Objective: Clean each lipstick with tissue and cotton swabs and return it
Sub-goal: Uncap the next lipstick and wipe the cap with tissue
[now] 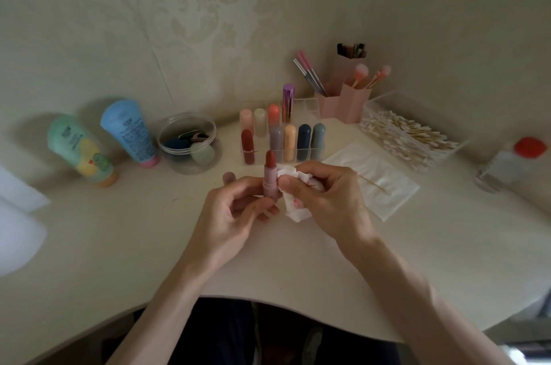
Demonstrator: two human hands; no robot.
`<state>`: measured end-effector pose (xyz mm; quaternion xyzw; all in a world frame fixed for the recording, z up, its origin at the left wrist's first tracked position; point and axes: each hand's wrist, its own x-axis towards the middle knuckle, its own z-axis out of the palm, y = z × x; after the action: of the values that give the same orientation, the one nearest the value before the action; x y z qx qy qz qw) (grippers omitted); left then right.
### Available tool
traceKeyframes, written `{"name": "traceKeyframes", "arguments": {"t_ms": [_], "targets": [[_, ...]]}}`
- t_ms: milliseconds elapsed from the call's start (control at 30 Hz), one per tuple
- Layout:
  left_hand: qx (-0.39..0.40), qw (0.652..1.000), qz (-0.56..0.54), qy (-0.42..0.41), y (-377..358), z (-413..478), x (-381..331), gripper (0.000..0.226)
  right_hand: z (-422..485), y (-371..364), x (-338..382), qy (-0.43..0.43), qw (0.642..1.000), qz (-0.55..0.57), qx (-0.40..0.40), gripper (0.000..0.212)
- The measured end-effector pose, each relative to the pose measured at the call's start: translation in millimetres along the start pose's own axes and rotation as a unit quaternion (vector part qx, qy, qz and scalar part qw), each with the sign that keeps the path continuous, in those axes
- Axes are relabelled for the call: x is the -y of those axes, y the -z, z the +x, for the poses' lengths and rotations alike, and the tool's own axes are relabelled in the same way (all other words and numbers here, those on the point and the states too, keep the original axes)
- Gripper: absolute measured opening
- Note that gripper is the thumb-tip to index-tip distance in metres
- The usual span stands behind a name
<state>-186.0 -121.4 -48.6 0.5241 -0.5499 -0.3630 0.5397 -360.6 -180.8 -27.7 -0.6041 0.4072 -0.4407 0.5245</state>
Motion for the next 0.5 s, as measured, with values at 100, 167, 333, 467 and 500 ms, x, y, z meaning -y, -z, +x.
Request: {"name": "traceKeyframes", "arguments": {"t_ms": [100, 167, 333, 467, 500], "targets": [[-0.009, 0.999, -0.026, 0.024, 1.6, 4.0, 1.6, 0.019, 1.6, 4.7, 2.6, -0.007, 1.000, -0.018, -0.019, 0.006], [-0.011, 0.999, -0.033, 0.026, 1.7, 5.4, 0.3, 0.022, 4.9, 12.2, 3.1, -0.026, 0.998, -0.043, -0.041, 0.012], [0.003, 0.999, 0.010, 0.040, 0.6, 5.2, -2.2, 0.018, 10.4, 19.9, -2.7, -0.069, 0.985, -0.150, -0.056, 0.016], [-0.014, 0.997, 0.068, 0.027, -3.3, 8.9, -5.1, 0.020, 13.4, 22.5, -5.9, -0.070, 0.978, -0.175, -0.092, 0.015], [-0.017, 0.996, 0.084, 0.024, -4.7, 11.2, -4.6, 0.020, 13.5, 23.9, -5.3, -0.070, 0.976, -0.182, -0.100, 0.016]]}}
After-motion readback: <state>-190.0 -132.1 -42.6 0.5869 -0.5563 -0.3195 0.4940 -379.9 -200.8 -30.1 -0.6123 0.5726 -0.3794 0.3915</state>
